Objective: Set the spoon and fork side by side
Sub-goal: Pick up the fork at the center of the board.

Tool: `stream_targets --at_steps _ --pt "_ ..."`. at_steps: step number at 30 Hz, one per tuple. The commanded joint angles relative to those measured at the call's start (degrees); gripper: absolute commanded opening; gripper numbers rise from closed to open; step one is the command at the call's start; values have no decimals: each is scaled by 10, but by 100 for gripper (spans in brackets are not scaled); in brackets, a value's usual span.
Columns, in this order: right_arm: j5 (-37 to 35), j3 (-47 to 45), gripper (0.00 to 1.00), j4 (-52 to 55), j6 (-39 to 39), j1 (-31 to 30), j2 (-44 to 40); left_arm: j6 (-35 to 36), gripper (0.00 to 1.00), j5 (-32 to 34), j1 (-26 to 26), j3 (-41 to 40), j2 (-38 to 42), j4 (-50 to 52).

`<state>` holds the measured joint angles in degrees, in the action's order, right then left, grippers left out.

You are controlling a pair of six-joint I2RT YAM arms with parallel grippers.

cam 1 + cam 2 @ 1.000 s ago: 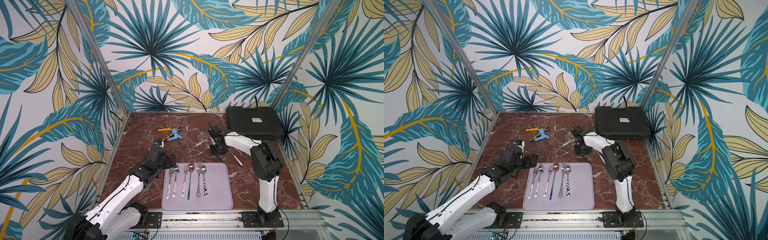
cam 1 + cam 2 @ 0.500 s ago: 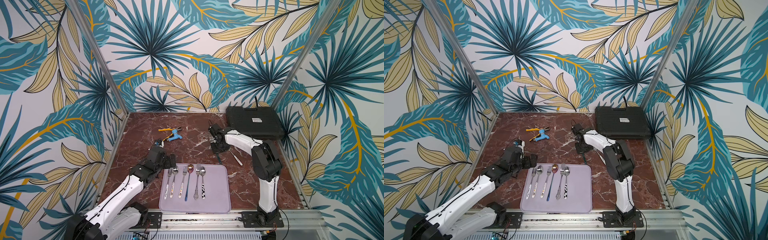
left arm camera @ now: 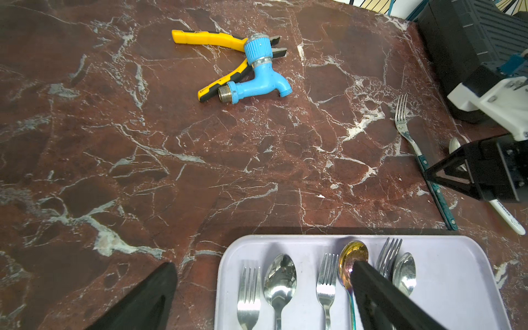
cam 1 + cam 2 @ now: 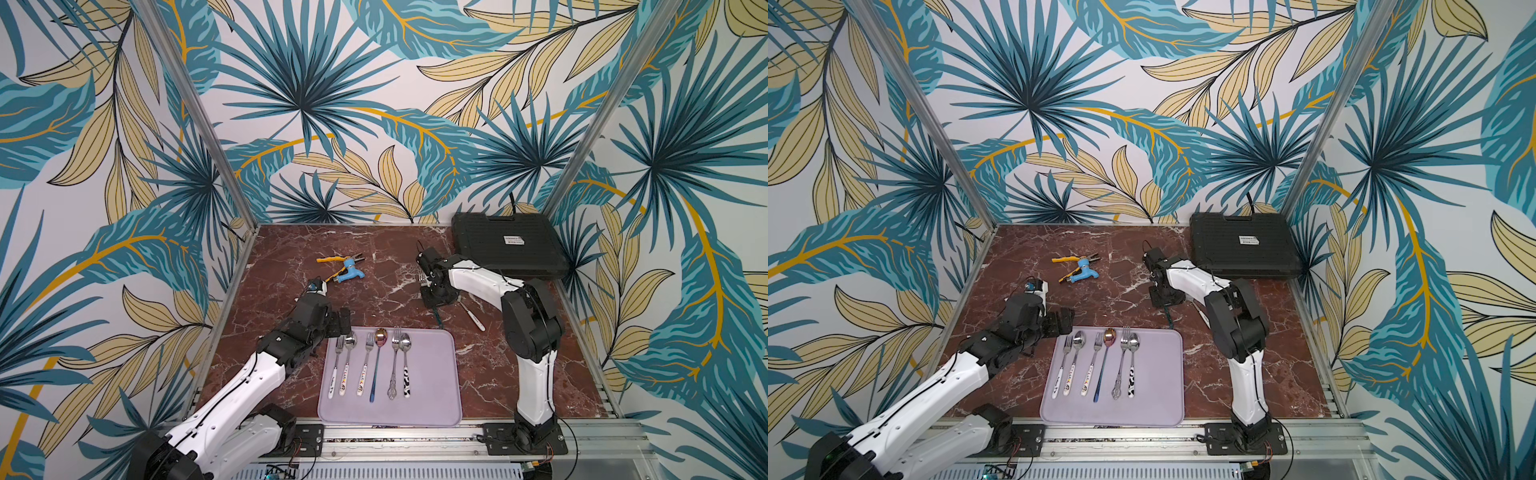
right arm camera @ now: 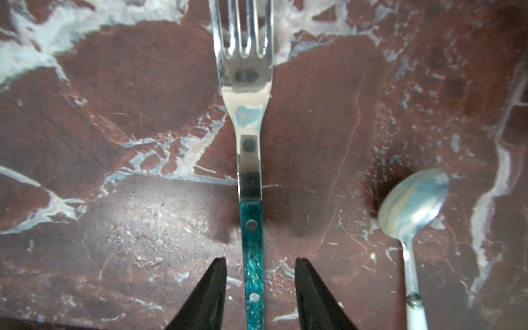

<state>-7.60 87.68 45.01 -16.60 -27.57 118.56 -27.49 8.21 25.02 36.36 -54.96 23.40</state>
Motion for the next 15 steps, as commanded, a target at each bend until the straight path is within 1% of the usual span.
stream_targets --at_steps 1,3,4,9,15 --pt "28 6 45 -4 -9 -1 27 5 100 8 -4 -10 9 -4" --pt "30 9 44 -4 -13 -2 36 5 100 9 -5 -9 10 -4" --pt "29 10 42 -4 -14 -1 40 5 100 9 -4 -9 10 -3" --pt "15 10 22 0 -22 -1 44 5 100 11 -4 -10 11 -3" --pt "-25 14 7 10 -15 -1 17 6 100 9 -4 -11 10 -3"
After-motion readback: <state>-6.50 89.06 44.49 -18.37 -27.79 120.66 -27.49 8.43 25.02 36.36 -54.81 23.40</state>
